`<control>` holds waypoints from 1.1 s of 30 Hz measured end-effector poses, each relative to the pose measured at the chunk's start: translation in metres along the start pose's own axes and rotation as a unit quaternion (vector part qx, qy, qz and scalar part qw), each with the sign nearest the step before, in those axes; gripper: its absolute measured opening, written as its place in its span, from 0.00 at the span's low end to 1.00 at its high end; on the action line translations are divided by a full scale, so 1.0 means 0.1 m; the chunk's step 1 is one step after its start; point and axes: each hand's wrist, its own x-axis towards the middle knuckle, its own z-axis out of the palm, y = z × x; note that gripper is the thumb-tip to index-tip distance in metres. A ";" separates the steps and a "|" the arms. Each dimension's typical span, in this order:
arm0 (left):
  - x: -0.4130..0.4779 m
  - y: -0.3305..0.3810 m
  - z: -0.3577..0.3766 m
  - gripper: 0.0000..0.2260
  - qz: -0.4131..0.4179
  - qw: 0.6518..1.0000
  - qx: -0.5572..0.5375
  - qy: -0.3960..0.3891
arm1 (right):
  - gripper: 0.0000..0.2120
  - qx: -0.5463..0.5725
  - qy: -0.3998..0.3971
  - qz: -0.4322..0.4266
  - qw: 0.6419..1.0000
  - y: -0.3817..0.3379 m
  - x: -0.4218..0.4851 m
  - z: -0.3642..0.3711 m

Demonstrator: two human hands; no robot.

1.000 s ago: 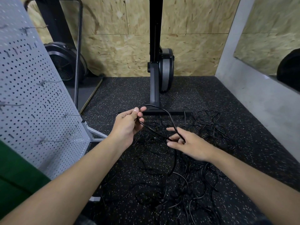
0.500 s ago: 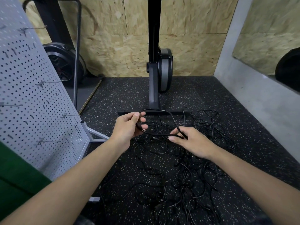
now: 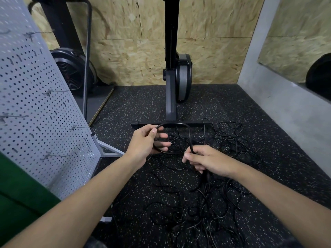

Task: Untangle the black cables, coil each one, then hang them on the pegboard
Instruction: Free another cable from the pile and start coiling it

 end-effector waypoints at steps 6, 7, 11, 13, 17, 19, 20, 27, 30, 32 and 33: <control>-0.03 0.04 0.02 0.12 0.001 1.000 -0.001 -0.020 | 0.15 0.049 -0.016 0.048 0.997 -0.04 -0.08 -0.03; -0.04 0.04 0.03 0.12 0.002 1.000 0.003 -0.027 | 0.15 0.062 -0.020 0.061 0.996 -0.05 -0.09 -0.02; 0.03 0.01 -0.03 0.14 0.055 0.988 0.133 -0.048 | 0.18 0.041 -0.006 0.067 0.997 0.00 -0.04 -0.02; 0.03 0.03 -0.13 0.28 0.161 0.927 0.319 -0.114 | 0.20 0.025 0.002 0.072 0.997 0.03 -0.02 -0.04; -0.13 0.07 -0.07 0.53 0.215 0.774 0.511 -0.305 | 0.16 -0.101 -0.003 0.070 0.992 -0.02 -0.08 -0.08; -0.15 0.05 -0.03 0.59 0.205 0.732 0.562 -0.325 | 0.12 -0.131 -0.016 0.057 0.990 0.01 -0.09 -0.11; -0.14 0.04 -0.03 0.60 0.210 0.713 0.588 -0.318 | 0.11 -0.142 -0.017 0.052 0.988 0.03 -0.09 -0.13; -0.06 0.01 -0.05 0.37 0.336 0.668 0.622 -0.231 | 0.09 -0.119 -0.022 0.051 0.991 0.04 -0.11 -0.16; -0.05 -0.01 -0.07 0.26 0.353 0.663 0.632 -0.191 | 0.10 -0.134 -0.024 0.026 0.990 0.03 -0.10 -0.14; -0.03 -0.01 -0.08 0.23 0.358 0.662 0.638 -0.161 | 0.13 -0.136 -0.013 0.013 0.990 0.03 -0.08 -0.13; -0.02 -0.02 -0.08 0.22 0.359 0.662 0.642 -0.148 | 0.14 -0.122 -0.007 0.010 0.992 0.03 -0.07 -0.13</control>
